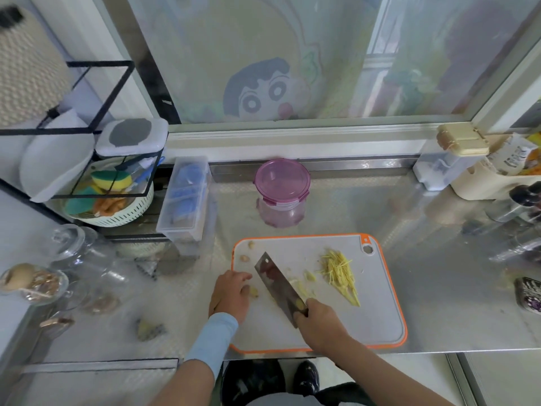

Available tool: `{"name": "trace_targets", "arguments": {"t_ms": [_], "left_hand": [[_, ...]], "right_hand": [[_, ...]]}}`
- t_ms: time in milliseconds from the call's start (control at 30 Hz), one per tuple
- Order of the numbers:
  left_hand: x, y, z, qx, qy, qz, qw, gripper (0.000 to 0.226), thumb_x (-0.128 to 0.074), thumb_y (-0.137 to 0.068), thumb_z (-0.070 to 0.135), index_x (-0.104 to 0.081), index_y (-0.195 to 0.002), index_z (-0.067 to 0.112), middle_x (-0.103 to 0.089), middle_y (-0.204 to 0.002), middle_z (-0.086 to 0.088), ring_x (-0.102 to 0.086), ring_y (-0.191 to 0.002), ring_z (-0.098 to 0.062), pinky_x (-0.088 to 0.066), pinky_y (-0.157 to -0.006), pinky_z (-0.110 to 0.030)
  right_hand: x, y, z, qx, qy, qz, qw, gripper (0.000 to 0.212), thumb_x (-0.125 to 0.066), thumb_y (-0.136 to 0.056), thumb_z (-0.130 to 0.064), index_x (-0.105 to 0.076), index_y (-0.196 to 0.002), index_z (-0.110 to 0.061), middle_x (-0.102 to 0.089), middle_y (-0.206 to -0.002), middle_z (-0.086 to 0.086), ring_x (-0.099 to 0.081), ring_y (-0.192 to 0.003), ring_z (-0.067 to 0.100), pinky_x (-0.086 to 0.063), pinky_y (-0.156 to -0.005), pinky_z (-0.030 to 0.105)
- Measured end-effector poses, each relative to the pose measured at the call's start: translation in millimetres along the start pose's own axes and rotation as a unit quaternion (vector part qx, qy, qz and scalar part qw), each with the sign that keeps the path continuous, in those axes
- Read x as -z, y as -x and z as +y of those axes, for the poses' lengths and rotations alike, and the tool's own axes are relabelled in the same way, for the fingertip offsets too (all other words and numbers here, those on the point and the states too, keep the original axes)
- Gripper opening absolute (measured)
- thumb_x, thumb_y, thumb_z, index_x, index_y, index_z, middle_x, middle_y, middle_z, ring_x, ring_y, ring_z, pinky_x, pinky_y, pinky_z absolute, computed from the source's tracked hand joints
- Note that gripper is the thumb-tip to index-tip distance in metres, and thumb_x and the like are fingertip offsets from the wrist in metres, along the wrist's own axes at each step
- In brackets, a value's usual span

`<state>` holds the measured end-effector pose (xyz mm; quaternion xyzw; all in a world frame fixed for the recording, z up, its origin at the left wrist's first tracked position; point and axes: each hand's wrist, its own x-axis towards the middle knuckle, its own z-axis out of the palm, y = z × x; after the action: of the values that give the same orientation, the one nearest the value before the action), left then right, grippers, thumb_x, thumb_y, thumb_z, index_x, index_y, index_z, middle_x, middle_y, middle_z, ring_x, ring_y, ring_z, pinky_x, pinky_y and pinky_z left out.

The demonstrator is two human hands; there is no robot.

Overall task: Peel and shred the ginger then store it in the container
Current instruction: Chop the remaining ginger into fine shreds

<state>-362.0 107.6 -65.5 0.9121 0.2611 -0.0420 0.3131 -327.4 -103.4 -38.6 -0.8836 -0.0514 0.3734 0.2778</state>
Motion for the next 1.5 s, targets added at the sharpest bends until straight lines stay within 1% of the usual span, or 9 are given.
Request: {"name": "trace_targets", "arguments": {"t_ms": [133, 300, 567, 667, 867, 1000, 1100, 1200, 1500], "left_hand": [[3.5, 7.9, -17.6, -0.037, -0.057, -0.061, 0.996, 0.029, -0.051, -0.093, 0.015, -0.065, -0.115, 0.028, -0.048, -0.117, 0.004, -0.042, -0.115, -0.017, -0.034, -0.105, -0.025], [7.3, 11.3, -18.4, -0.046, -0.048, -0.073, 0.995, 0.031, -0.047, -0.094, 0.013, -0.066, -0.109, 0.032, -0.046, -0.115, 0.005, -0.042, -0.115, -0.015, -0.034, -0.100, -0.022], [8.2, 10.7, -13.0, -0.082, -0.070, -0.105, 0.989, 0.034, -0.047, -0.091, 0.014, -0.058, -0.120, 0.029, -0.042, -0.120, 0.003, -0.043, -0.118, -0.018, -0.039, -0.098, -0.025], [9.5, 6.8, -13.8, -0.085, -0.084, -0.128, 0.985, 0.034, -0.046, -0.089, 0.013, -0.057, -0.117, 0.029, -0.041, -0.118, 0.003, -0.043, -0.114, -0.019, -0.040, -0.094, -0.025], [8.2, 2.5, -13.5, -0.091, -0.083, -0.129, 0.984, 0.039, -0.040, -0.086, 0.004, -0.056, -0.114, 0.026, -0.046, -0.119, 0.002, -0.043, -0.113, -0.020, -0.036, -0.093, -0.024], [4.9, -0.9, -14.0, -0.086, -0.093, -0.122, 0.984, 0.014, -0.045, -0.086, 0.014, -0.056, -0.091, 0.020, -0.051, -0.107, -0.003, -0.050, -0.093, -0.021, -0.040, -0.082, -0.026], [-1.2, -8.4, -11.4, -0.083, -0.103, -0.118, 0.984, 0.017, -0.051, -0.086, 0.015, -0.064, -0.096, 0.021, -0.053, -0.105, -0.002, -0.052, -0.096, -0.022, -0.041, -0.082, -0.024], [-6.5, -14.2, -4.0, -0.084, -0.110, -0.122, 0.983, 0.024, -0.053, -0.086, 0.014, -0.067, -0.104, 0.022, -0.054, -0.107, -0.001, -0.053, -0.100, -0.021, -0.042, -0.085, -0.024], [-27.5, -25.5, 41.3, -0.063, -0.085, -0.096, 0.990, 0.016, -0.060, -0.084, 0.025, -0.071, -0.096, 0.024, -0.063, -0.100, 0.000, -0.059, -0.096, -0.021, -0.049, -0.084, -0.029]], "right_hand": [[-6.6, 2.1, 1.4, -0.029, 0.014, 0.009, 0.999, 0.019, -0.049, -0.097, -0.030, -0.045, -0.083, -0.018, -0.055, -0.085, 0.002, -0.049, -0.068, 0.017, -0.038, -0.056, 0.029], [15.8, -5.8, 8.0, -0.075, 0.022, 0.098, 0.992, 0.020, -0.046, -0.100, -0.029, -0.044, -0.085, -0.015, -0.057, -0.089, 0.007, -0.053, -0.077, 0.025, -0.041, -0.064, 0.034], [-20.0, -4.5, -17.9, -0.065, -0.030, 0.072, 0.995, 0.022, -0.048, -0.099, -0.032, -0.046, -0.083, -0.018, -0.056, -0.083, 0.002, -0.051, -0.069, 0.016, -0.033, -0.052, 0.027], [-18.3, -8.3, -9.3, -0.092, -0.058, 0.107, 0.988, 0.022, -0.049, -0.099, -0.034, -0.050, -0.089, -0.014, -0.057, -0.082, 0.002, -0.052, -0.068, 0.015, -0.034, -0.052, 0.027], [23.9, -15.1, 21.1, -0.164, -0.031, 0.193, 0.967, 0.022, -0.045, -0.098, -0.029, -0.052, -0.101, -0.008, -0.063, -0.098, 0.014, -0.055, -0.084, 0.032, -0.042, -0.070, 0.033], [22.8, -15.2, 13.5, -0.131, -0.021, 0.176, 0.975, 0.016, -0.044, -0.098, -0.026, -0.049, -0.097, -0.011, -0.059, -0.092, 0.009, -0.056, -0.082, 0.028, -0.042, -0.065, 0.032], [5.4, -17.9, 2.1, -0.084, -0.031, 0.131, 0.987, 0.017, -0.046, -0.099, -0.029, -0.048, -0.093, -0.014, -0.058, -0.087, 0.005, -0.055, -0.075, 0.022, -0.039, -0.058, 0.031], [-1.3, -23.9, 3.0, -0.075, -0.039, 0.096, 0.992, 0.019, -0.047, -0.099, -0.032, -0.048, -0.094, -0.013, -0.061, -0.095, 0.009, -0.059, -0.084, 0.027, -0.043, -0.065, 0.031], [37.9, -34.2, 12.2, -0.062, 0.017, 0.134, 0.989, 0.015, -0.044, -0.100, -0.031, -0.045, -0.093, -0.018, -0.057, -0.090, 0.003, -0.057, -0.084, 0.028, -0.047, -0.070, 0.034]]}}
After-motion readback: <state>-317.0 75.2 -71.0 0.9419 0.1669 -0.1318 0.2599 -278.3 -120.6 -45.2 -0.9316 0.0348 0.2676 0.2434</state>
